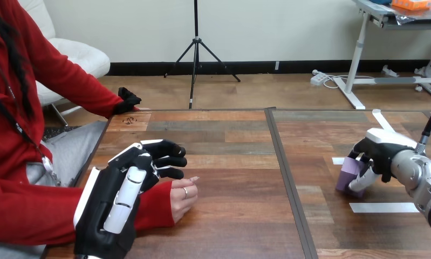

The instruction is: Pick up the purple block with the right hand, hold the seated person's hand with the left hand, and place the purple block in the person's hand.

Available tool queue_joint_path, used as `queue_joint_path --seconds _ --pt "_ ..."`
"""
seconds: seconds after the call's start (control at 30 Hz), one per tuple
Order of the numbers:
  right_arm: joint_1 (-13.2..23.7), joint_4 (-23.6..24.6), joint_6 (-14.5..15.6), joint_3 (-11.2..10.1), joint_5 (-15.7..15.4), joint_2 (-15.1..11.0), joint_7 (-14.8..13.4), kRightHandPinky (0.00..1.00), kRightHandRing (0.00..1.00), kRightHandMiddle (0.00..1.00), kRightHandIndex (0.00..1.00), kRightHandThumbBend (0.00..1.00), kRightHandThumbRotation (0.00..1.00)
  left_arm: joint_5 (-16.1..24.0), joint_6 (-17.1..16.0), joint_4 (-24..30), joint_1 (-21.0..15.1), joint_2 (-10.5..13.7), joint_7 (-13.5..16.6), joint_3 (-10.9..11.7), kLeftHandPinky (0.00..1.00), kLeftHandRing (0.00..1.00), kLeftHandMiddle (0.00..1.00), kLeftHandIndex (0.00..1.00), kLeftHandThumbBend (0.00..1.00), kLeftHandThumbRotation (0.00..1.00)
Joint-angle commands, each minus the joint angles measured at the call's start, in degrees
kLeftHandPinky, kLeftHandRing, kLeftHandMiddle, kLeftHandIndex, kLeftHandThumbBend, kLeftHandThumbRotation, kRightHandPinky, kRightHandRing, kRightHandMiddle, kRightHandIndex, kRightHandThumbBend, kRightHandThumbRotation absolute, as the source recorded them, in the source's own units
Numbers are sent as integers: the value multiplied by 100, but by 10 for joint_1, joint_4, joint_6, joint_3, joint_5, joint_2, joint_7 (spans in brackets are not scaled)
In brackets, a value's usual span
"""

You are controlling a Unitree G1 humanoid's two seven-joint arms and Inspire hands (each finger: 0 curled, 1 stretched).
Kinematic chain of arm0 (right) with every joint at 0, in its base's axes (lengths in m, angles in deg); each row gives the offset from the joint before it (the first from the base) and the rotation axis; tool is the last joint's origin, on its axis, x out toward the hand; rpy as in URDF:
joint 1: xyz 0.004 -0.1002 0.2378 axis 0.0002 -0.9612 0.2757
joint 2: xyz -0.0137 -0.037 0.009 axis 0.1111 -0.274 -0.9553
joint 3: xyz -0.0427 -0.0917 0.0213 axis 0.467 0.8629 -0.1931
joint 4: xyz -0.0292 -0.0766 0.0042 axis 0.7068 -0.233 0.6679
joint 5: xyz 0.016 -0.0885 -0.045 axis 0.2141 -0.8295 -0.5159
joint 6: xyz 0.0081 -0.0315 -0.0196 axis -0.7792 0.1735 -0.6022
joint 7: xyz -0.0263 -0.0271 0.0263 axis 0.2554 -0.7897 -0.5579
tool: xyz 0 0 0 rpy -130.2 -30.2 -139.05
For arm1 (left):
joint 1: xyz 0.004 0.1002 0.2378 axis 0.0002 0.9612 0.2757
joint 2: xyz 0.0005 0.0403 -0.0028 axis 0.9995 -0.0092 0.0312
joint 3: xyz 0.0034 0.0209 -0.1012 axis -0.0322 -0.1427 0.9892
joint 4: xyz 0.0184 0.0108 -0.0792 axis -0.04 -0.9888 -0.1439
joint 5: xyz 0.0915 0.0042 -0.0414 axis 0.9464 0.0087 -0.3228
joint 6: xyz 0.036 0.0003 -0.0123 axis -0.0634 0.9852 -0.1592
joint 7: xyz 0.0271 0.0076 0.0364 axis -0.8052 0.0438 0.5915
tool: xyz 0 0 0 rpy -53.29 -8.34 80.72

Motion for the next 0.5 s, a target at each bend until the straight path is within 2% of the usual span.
queue_joint_path --seconds 0.0,0.2,0.47 --pt "20 6 -9 2 -3 -4 -38 50 60 64 62 57 0 1 4 26 -20 2 3 2 58 65 65 58 60 78" --pt "19 5 -5 2 -3 -2 -52 50 60 63 56 60 0 0 4 28 -19 3 3 3 59 65 65 58 59 78" --pt "19 2 -4 1 -1 1 -59 47 57 60 52 63 0 -3 8 30 -19 4 3 4 59 65 65 58 60 79"
